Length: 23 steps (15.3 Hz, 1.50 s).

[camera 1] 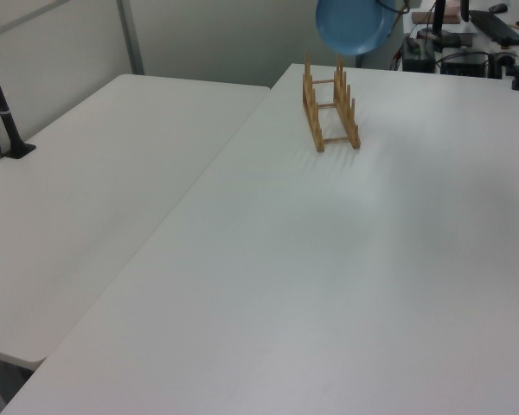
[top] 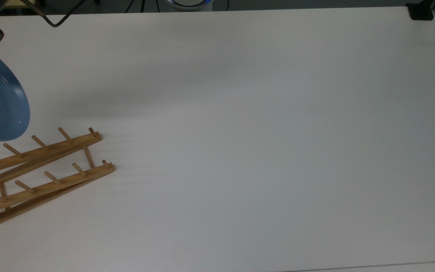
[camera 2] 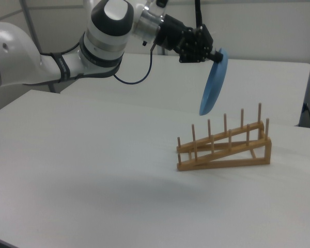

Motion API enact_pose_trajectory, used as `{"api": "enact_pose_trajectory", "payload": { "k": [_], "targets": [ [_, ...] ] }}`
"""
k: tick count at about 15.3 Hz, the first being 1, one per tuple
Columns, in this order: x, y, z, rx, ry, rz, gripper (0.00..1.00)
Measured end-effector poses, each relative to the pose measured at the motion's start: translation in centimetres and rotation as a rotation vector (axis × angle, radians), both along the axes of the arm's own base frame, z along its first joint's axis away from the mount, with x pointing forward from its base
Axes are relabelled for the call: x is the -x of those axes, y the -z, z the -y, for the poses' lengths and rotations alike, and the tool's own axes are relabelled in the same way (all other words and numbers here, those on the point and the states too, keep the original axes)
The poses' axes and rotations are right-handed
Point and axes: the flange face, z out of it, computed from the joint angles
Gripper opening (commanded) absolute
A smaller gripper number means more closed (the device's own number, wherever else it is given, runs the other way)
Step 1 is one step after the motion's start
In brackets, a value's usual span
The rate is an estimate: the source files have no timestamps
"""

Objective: Place plate in plate rack
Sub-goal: 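Turn the plate upright and lower it between the rack pegs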

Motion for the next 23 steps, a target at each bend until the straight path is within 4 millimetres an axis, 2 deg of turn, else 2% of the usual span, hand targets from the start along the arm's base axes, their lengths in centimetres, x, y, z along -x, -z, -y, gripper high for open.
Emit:
{"api": "enact_pose_trajectory", "payload": {
  "k": [3, 6, 11, 15, 23],
  "targets": [
    [-0.9, 0.6, -1.4, 0.136, -0.046, -0.052, 0.0],
    [-2.5, 3.1, -3.1, 0.217, -0.083, -0.098, 0.0],
    [-4.7, 7.8, -4.4, 0.279, -0.106, -0.138, 0.0],
    [-5.8, 10.7, -4.9, 0.334, -0.124, -0.163, 0.0],
    [-6.8, 13.6, -5.8, 0.409, -0.155, -0.181, 0.0]
  ]
}}
